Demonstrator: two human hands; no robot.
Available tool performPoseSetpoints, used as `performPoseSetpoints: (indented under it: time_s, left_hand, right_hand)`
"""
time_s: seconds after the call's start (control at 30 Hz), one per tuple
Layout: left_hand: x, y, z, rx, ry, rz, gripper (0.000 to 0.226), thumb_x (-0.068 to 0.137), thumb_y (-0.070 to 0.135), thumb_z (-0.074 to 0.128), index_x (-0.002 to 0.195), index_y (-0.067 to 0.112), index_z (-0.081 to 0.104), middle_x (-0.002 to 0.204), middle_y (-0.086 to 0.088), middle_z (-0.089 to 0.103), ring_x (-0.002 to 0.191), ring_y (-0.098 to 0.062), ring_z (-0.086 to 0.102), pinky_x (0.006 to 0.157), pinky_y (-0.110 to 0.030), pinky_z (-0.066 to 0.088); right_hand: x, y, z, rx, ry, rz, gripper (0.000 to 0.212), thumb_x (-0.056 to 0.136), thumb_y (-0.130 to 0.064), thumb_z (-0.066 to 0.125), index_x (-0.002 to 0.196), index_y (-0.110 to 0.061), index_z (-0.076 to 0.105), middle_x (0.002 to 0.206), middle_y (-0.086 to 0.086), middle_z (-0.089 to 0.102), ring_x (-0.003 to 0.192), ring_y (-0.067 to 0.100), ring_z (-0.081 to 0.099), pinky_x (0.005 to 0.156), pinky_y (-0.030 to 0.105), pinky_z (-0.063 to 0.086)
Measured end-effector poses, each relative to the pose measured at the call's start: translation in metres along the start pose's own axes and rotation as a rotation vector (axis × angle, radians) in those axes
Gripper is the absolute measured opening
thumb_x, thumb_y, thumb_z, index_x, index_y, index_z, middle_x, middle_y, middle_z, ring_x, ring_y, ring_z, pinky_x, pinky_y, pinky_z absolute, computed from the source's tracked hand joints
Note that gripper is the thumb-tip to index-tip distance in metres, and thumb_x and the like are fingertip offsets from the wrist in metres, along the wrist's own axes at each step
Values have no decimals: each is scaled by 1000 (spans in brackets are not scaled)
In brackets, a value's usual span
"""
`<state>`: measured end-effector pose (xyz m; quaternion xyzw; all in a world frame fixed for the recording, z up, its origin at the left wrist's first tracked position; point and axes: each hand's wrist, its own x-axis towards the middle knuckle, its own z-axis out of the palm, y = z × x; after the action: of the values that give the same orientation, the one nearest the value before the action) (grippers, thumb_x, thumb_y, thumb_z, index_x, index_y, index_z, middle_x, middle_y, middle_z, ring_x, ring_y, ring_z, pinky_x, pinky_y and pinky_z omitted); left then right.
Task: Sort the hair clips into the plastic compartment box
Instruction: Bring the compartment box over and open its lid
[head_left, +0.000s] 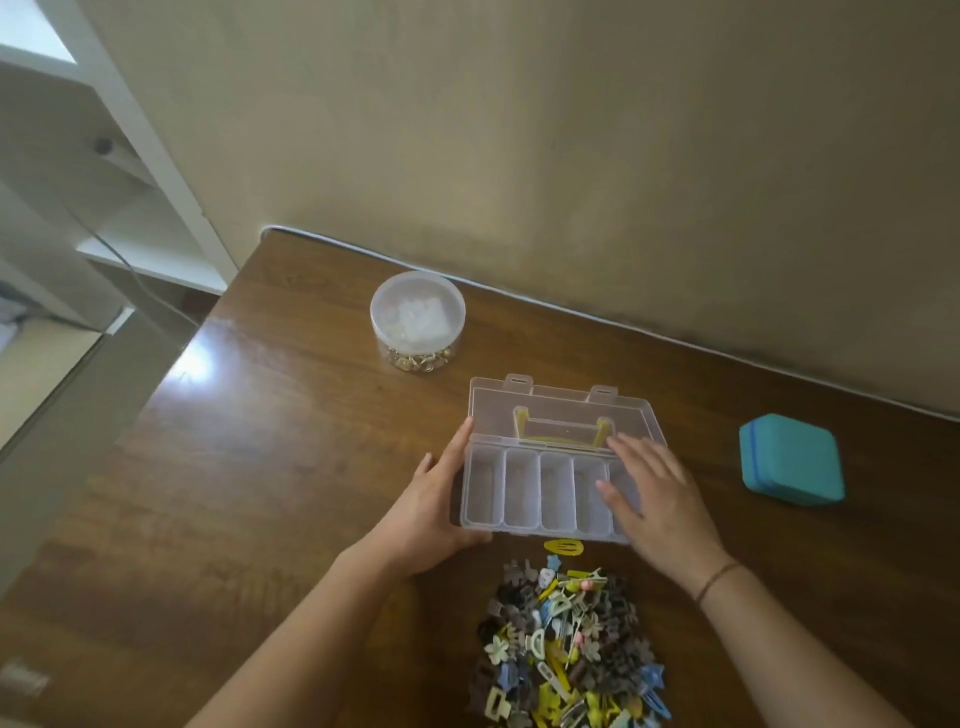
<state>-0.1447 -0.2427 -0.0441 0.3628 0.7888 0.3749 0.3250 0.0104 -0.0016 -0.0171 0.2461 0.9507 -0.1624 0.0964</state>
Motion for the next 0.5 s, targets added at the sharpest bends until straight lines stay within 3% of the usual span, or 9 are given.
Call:
performPoseSetpoints:
  time_s: [0.07,0.13,0.2,0.27,0.33,0.4,0.5]
  left_hand:
    - [-3,1,5,33,-26,16,126,75,41,81,149,47,-21,160,21,20,139,9,14,124,-45,2]
    - [-7,3,10,37,-34,35,128,74,46,81,148,46,-23,161,20,20,141,10,11,124,-45,1]
    - [-10,7,10,28,-39,55,129,72,50,81,147,48,-24,162,21,13,142,11,6,124,-45,-1]
    - [-12,9,10,-22,-44,46,125,70,57,78,145,54,-21,163,21,10,143,9,5,124,-44,1]
    - [-14,10,12,-221,21,21,108,72,70,68,148,56,-8,161,18,22,146,0,20,122,-49,17]
    - [-12,10,20,-371,169,23,90,78,74,58,151,48,13,151,14,42,139,-5,41,112,-53,36]
    - [-2,7,35,-409,337,67,71,84,70,53,145,36,40,136,10,60,127,-12,55,100,-53,49]
  right_hand:
    - [-12,4,3,-24,-5,15,70,90,-69,12,149,-33,23,156,-13,25,146,11,13,119,46,17]
    - [-26,4,1,-38,89,25,66,92,-65,17,148,-32,26,153,-14,27,146,12,12,120,46,13]
    - [-45,-2,-1,25,332,-25,52,96,-48,35,138,-20,46,141,-6,46,139,18,32,117,39,21]
    - [-68,-8,7,117,549,-181,35,93,-32,48,114,-9,65,111,3,66,109,18,56,105,25,35]
    - [-88,-13,24,138,495,-333,23,90,-27,55,100,-14,71,95,-3,70,92,9,60,91,21,44]
    - [-96,-13,45,87,361,-383,21,88,-27,57,100,-20,73,97,-9,70,89,6,60,79,26,50]
    - [-92,-18,67,20,291,-336,25,90,-33,55,108,-23,71,105,-10,69,85,15,60,66,31,51]
